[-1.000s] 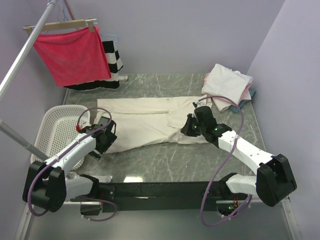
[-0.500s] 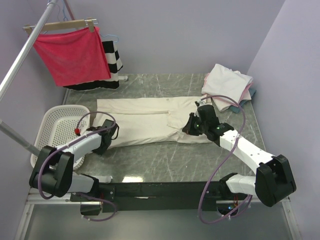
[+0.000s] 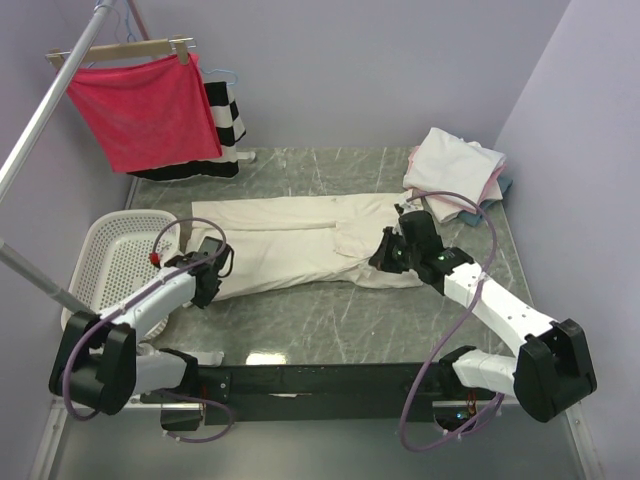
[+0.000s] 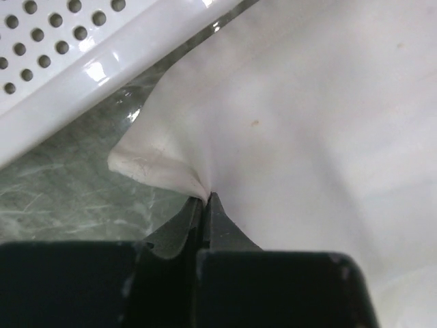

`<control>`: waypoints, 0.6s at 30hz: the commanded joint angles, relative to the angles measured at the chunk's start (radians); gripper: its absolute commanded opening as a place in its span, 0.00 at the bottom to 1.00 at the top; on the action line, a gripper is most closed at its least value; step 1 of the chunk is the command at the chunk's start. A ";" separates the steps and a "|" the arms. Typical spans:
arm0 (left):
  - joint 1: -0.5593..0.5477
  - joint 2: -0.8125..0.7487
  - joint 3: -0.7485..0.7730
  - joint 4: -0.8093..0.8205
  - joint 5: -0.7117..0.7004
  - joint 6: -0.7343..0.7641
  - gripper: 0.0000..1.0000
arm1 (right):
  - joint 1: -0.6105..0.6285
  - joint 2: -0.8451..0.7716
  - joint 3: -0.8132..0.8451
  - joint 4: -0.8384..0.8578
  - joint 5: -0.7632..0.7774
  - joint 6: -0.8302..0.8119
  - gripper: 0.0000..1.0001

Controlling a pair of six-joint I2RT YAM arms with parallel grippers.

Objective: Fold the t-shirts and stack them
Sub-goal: Fold the tshirt

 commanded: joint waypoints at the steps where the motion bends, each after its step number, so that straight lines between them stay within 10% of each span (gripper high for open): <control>1: 0.000 -0.079 0.018 -0.091 0.038 0.060 0.01 | -0.013 -0.037 0.001 -0.018 0.030 -0.008 0.00; 11: 0.000 0.053 0.214 -0.148 -0.002 0.224 0.03 | -0.032 0.051 0.097 -0.029 0.094 -0.028 0.00; 18: 0.004 0.280 0.429 -0.156 -0.102 0.403 0.23 | -0.068 0.170 0.180 -0.055 0.111 -0.063 0.00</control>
